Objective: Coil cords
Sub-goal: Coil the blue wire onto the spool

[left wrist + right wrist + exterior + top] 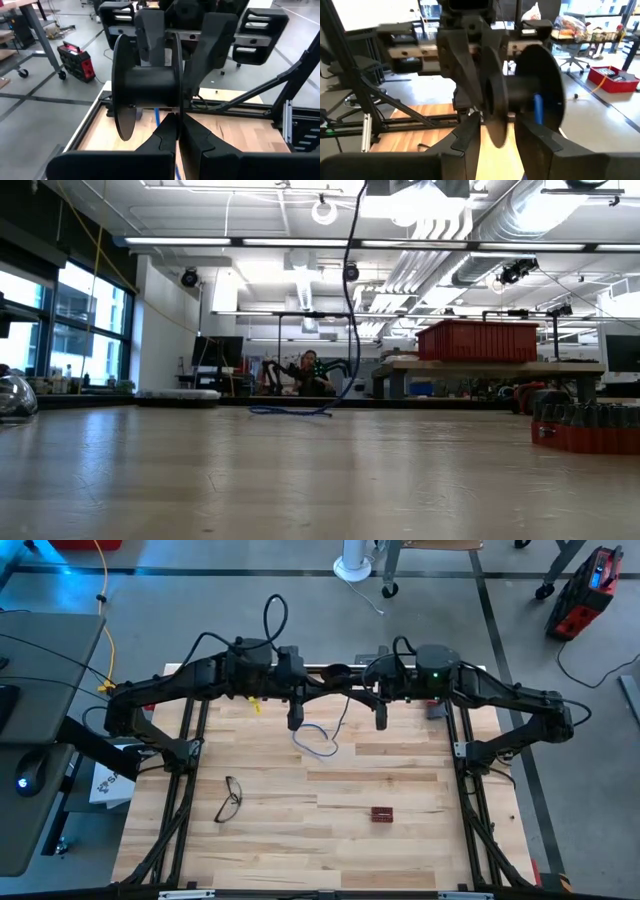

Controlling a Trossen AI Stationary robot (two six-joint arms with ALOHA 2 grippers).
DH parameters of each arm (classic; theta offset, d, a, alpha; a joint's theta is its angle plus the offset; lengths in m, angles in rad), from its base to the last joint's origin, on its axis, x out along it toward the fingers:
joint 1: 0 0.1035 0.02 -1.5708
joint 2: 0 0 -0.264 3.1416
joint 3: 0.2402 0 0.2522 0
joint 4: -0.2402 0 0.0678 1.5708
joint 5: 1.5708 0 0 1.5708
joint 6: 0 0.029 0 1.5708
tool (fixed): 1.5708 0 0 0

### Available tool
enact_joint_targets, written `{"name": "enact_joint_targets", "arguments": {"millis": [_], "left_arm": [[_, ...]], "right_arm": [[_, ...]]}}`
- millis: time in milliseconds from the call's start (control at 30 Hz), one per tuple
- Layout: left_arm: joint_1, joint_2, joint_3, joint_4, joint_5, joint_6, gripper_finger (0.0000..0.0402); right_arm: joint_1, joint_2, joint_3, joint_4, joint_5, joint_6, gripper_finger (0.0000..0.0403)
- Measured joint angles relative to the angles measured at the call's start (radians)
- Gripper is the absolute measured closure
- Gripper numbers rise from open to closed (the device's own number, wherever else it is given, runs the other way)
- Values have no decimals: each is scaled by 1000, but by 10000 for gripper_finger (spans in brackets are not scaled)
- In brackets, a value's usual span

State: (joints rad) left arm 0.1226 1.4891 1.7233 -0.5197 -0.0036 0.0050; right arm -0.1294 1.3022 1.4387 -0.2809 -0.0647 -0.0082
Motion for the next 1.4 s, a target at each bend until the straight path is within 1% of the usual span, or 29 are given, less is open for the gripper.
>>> {"name": "enact_joint_targets", "arguments": {"millis": [267, 467, 633, 1133, 1400], "left_arm": [[2, -2, 0, -7, -9, 15, 401], [6, -10, 0, -61, -59, 50, 401], [11, -18, 0, -68, -61, 33, 401], [10, -17, 0, -53, -53, 25, 401], [11, -17, 0, -53, -53, 24, 401]], "right_arm": [[8, -1, 0, 1, 10, -19, 293], [5, -35, 0, -3, 32, -45, 293], [5, -57, 0, -15, 58, -45, 293], [45, -52, 0, -14, 54, -26, 293], [47, -48, 0, -25, 73, -18, 293]]}}
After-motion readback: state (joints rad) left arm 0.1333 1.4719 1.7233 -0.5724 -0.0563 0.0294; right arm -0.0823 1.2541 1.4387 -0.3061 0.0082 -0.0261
